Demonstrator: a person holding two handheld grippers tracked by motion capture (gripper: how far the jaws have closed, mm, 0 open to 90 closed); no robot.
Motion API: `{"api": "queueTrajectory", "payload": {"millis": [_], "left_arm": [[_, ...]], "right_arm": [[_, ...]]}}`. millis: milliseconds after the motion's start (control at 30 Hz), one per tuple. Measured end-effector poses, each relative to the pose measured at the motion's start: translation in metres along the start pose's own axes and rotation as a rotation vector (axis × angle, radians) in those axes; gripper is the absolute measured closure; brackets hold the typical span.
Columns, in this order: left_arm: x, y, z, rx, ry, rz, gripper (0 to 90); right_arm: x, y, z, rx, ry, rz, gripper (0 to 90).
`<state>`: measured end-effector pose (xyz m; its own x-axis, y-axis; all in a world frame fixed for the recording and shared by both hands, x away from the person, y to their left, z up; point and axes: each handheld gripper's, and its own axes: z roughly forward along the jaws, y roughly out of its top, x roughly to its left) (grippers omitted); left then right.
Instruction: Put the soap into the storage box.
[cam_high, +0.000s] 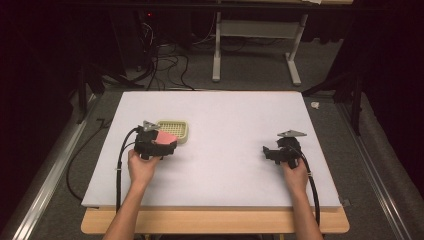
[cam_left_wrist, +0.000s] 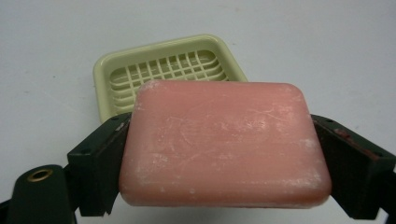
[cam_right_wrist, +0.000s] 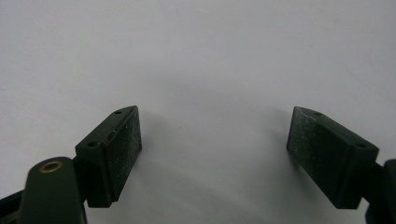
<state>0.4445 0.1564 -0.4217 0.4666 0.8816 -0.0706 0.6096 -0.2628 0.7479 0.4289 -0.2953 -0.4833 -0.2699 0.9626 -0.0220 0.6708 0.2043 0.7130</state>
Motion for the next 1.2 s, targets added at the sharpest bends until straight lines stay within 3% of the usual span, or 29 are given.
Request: {"api": "queueTrajectory", "payload": {"millis": [167, 500, 800, 1200], "left_arm": [[0.003, 0.005, 0.003, -0.012, -0.003, -0.022, 13.9], [0.01, 0.015, 0.016, 0.004, 0.029, -0.048, 13.9], [0.017, 0.015, 0.028, 0.018, 0.045, -0.095, 13.9], [0.023, 0.013, 0.042, 0.042, 0.067, -0.123, 13.9]], "right_arm": [[0.0, 0.0, 0.0, 0.0, 0.0, 0.0, 18.7], [0.0, 0.0, 0.0, 0.002, 0.001, -0.001, 18.6], [0.0, 0.0, 0.0, 0.003, 0.0, 0.001, 18.5], [0.0, 0.0, 0.0, 0.002, 0.0, -0.001, 18.5]]}}
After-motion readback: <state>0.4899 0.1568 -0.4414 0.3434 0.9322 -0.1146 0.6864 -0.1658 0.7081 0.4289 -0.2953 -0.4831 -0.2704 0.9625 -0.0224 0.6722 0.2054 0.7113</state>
